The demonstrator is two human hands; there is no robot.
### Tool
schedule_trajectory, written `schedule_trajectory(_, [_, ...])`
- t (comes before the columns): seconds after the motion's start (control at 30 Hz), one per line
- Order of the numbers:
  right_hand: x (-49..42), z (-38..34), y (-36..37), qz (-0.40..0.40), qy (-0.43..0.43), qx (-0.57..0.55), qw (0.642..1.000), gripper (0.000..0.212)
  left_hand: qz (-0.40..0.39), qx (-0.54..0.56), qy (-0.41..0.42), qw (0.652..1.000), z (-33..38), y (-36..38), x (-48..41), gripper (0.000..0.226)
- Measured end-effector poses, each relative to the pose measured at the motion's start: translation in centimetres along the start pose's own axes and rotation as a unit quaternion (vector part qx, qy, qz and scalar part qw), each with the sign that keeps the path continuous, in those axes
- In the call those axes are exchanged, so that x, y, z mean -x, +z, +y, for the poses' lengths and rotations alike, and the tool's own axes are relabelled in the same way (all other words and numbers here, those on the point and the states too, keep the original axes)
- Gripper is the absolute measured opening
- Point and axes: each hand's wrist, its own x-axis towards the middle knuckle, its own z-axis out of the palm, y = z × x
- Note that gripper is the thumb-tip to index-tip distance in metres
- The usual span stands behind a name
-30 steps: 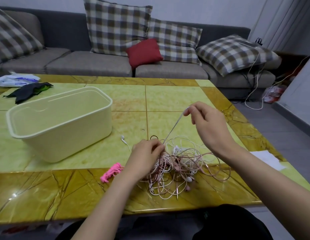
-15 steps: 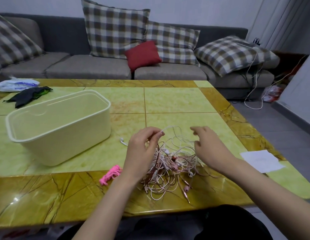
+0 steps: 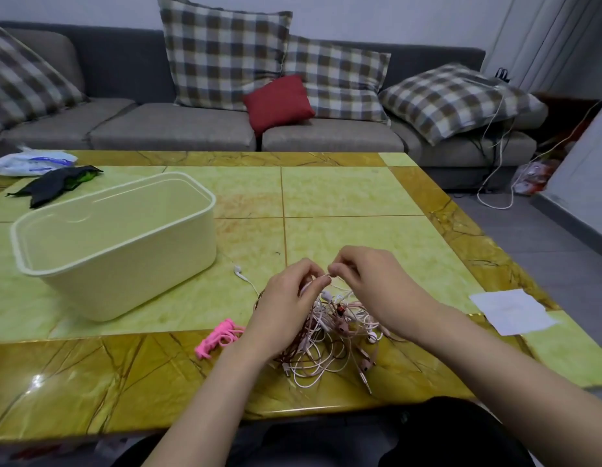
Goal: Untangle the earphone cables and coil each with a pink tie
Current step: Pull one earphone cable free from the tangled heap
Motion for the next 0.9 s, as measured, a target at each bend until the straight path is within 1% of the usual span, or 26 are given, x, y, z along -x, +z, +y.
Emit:
schedule_trajectory(0.1, [-0.5,-0.2,-1.2,0.03,-0.008,-0.019,0.999,0.02,-0.022,-0.018,-0.013,1.0,-0.3,0.1,-0.1,0.018])
schedule_trajectory(0.17, [-0.7,-0.2,-1.9,0.065,-0.007,-0.035,0.997,0.021,-0.024,-0.03,-0.018,0.999,-0.4,0.1,-0.1,0.021])
schedule_trajectory(0.3, [-0.7,0.6,-2.2,0.122,0.008,-0.048,0.991,0.021,0.001,-0.02,-0.029,0.999,-0.5,-0.1,-0.3,0.016])
schedule_trajectory(0.4, [-0.5,1.5,-1.9,0.169,0.025,-0.073,0.983,0.022,-0.001,-0.036,-0.028,0.999,-0.5,-0.3,-0.4,0.01])
schedule_trajectory(0.5, [-0.4,2.4,-1.6,0.191,0.043,-0.079,0.978,0.022,0.028,-0.054,-0.021,0.998,-0.5,-0.5,-0.4,0.009])
schedule_trajectory(0.57, [-0.6,3.4,-1.4,0.171,0.075,-0.054,0.981,0.022,0.059,-0.047,-0.014,0.997,-0.2,-0.6,-0.3,0.011])
schedule_trajectory(0.63, [-0.6,4.3,-0.8,0.1,0.108,0.02,0.989,0.023,0.084,-0.038,-0.006,0.996,0.0,-0.7,-0.2,0.014])
schedule_trajectory(0.7, [-0.2,4.5,0.1,0.042,0.093,0.084,0.991,0.021,0.085,-0.052,0.007,0.995,-0.2,-0.7,-0.2,0.011])
schedule_trajectory(0.73, [0.1,4.1,0.6,0.034,0.068,0.085,0.993,0.024,0.08,-0.063,0.015,0.995,-0.3,-0.6,-0.3,0.009])
schedule_trajectory(0.8, [0.5,2.6,1.2,0.031,0.012,0.052,0.998,0.029,0.068,-0.08,0.026,0.994,-0.6,-0.2,-0.4,0.007])
schedule_trajectory(0.9, [0.4,0.5,2.1,-0.015,-0.01,-0.012,1.0,0.032,0.05,-0.089,0.019,0.995,-0.7,0.4,-0.2,0.01])
